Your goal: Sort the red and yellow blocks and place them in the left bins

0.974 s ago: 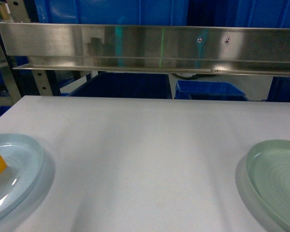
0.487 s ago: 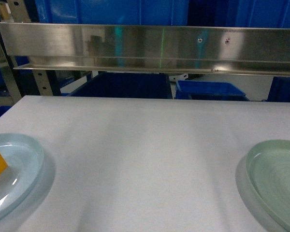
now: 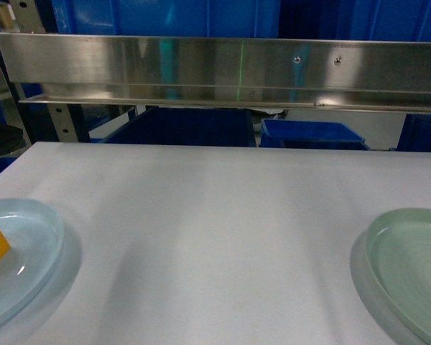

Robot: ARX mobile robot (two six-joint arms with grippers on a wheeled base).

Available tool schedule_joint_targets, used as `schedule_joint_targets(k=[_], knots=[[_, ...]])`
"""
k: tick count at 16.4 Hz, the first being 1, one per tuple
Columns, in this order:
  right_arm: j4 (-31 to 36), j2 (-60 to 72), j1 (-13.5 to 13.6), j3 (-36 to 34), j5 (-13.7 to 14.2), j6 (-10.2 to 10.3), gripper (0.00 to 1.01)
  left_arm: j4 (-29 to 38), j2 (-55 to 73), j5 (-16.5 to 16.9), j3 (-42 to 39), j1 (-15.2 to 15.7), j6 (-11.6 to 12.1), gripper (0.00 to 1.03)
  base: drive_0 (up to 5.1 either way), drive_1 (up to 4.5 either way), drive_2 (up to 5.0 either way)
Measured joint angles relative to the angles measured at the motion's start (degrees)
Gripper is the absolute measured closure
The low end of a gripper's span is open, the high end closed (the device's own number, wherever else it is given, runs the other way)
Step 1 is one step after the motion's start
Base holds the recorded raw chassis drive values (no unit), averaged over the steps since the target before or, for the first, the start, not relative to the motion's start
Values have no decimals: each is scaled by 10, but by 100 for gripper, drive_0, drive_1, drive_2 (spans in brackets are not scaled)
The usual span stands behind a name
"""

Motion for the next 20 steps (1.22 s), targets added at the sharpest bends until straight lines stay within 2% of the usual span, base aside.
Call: schedule_joint_targets(k=[4, 8, 9, 10, 13, 15, 17, 20], knots=[[0, 0, 0, 0, 0, 0, 73, 29, 52, -10, 2, -2, 33, 5, 0, 0, 0], [0, 0, 0, 0, 0, 0, 73, 125, 100, -59, -22, -2, 103, 5, 0, 0, 0], [0, 0, 0, 0, 0, 0, 73, 118, 113, -63, -24, -2, 113, 5, 0, 0, 0], [0, 0, 0, 0, 0, 0, 73, 105, 119, -63, -24, -3, 114, 5, 0, 0, 0], [0, 0, 0, 0, 0, 0, 73, 86, 115, -66, -23, -20, 109, 5, 0, 0, 0], [0, 0, 0, 0, 0, 0, 73, 57, 115, -56, -22, -21, 94, 5, 0, 0, 0], [0, 0, 0, 0, 0, 0, 73, 5, 115, -37, -17, -11, 66, 5, 0, 0, 0], [0, 0, 0, 0, 0, 0, 73, -54, 115, -10, -6, 6, 12, 5, 0, 0, 0]])
